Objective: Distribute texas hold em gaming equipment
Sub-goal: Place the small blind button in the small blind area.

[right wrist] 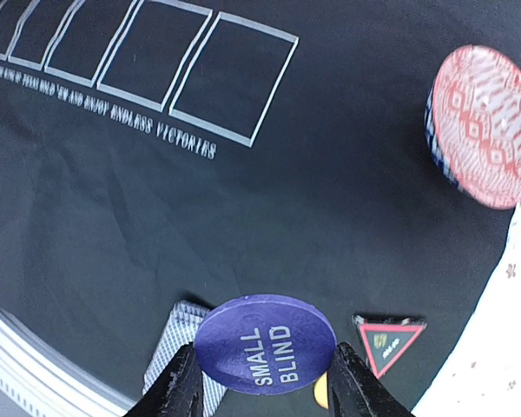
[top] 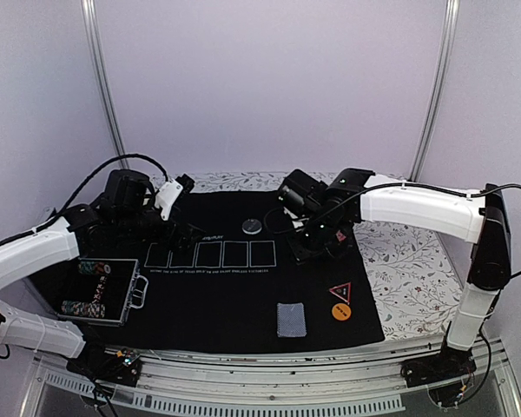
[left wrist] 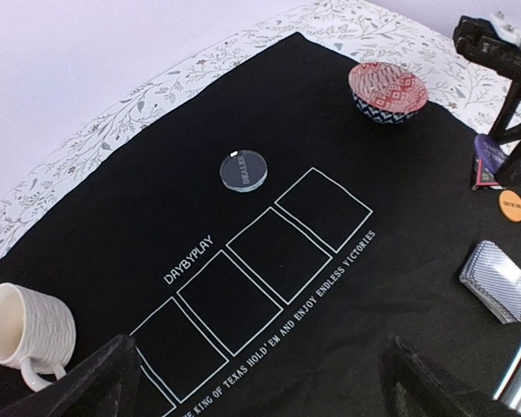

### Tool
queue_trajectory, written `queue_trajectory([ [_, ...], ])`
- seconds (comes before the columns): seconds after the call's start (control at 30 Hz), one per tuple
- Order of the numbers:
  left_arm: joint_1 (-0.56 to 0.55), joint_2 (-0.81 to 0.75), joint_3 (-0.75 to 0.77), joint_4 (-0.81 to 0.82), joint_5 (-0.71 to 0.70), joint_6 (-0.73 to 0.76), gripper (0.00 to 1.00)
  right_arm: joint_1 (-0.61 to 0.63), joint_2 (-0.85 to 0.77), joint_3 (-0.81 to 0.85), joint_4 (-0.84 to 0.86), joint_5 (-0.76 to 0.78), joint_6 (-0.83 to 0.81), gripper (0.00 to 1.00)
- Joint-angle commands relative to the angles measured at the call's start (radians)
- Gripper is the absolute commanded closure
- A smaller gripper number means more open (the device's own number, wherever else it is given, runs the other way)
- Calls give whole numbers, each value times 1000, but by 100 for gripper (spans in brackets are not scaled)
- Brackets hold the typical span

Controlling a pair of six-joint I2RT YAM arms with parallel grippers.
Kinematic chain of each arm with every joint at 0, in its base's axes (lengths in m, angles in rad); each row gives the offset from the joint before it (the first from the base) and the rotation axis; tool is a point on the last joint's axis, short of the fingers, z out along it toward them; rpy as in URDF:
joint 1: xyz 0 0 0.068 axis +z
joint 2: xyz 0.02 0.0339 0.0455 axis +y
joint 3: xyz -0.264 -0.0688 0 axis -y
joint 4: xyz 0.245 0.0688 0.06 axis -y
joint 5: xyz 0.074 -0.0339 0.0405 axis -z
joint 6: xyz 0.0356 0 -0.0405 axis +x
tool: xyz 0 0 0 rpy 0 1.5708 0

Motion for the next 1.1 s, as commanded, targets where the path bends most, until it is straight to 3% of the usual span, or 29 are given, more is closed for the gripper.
queue_trajectory([
  [0.0,9,-3,-29,60,-57,-1,2,-31,64,60,34,7,-22,68],
  [0.37,56,-27,-95,137,-137,-26,2,-53,158,125,74,-6,-52,69],
  [1.07,73,-45,-118,153,-119,-23,2,-132,474,317,47,68,-82,72],
])
